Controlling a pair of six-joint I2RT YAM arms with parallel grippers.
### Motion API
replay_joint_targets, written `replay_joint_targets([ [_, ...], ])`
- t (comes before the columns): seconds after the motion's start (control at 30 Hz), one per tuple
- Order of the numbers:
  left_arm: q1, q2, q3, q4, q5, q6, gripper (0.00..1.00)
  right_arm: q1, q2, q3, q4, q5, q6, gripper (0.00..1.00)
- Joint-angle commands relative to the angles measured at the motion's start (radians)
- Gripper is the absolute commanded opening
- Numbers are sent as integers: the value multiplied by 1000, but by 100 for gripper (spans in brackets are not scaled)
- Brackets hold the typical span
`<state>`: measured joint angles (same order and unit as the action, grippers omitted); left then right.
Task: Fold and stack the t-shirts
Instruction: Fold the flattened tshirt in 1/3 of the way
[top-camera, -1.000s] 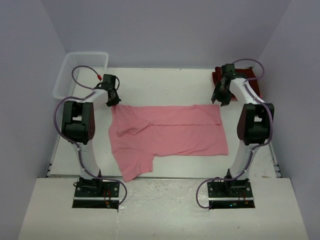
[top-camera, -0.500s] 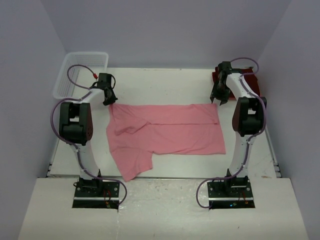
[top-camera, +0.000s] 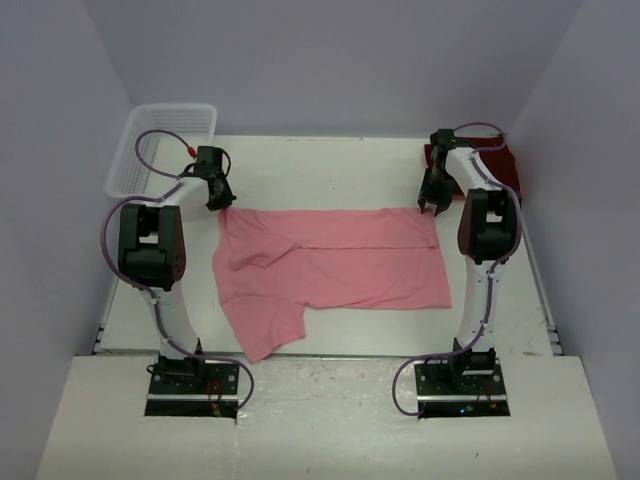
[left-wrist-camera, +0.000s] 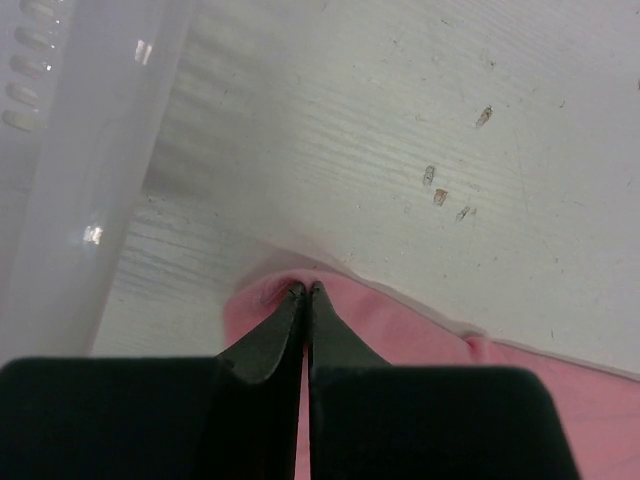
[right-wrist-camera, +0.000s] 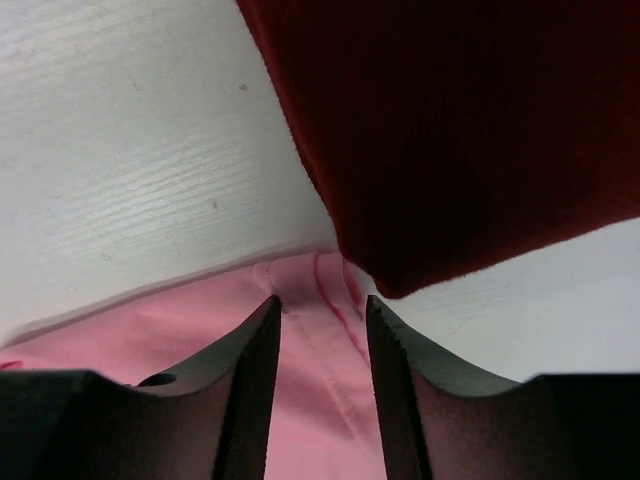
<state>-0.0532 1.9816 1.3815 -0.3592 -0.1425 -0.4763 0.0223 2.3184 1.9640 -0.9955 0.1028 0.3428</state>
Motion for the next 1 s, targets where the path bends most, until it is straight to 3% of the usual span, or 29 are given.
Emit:
replay_joint_targets([
  [0.0, 9, -17, 16, 25, 15, 22, 0, -2, 12, 49, -32, 8, -22, 40],
  [0.03, 9, -17, 16, 26, 18, 22, 0, -4, 22, 52, -34, 11, -22, 38],
  [0.2, 9, -10, 16, 29, 14, 24, 0, -2, 35, 53, -28, 49, -4, 10],
  [0.4, 9, 6, 19, 29, 15, 25, 0, -2, 1, 19, 23, 100, 18, 12],
  [0.53, 9, 20, 19, 29, 6, 25, 0, -5, 7, 23, 18, 103, 18, 25],
  [0.63, 9, 26, 19, 29, 6, 25, 0, -5, 6, 21, 18, 106, 16, 27],
  [0.7, 9, 32, 21, 29, 6, 27, 0, -8, -2, 18, 18, 103, 18, 23],
  [0.73, 9, 34, 21, 28, 4, 27, 0, -9, -5, 18, 18, 101, 22, 8],
  [0.77, 9, 36, 22, 28, 3, 27, 0, -9, -10, 13, 24, 98, 24, 0],
  [0.97, 12, 37, 27, 23, -42, 25, 0, -9, -39, -8, 44, 133, 44, 0],
])
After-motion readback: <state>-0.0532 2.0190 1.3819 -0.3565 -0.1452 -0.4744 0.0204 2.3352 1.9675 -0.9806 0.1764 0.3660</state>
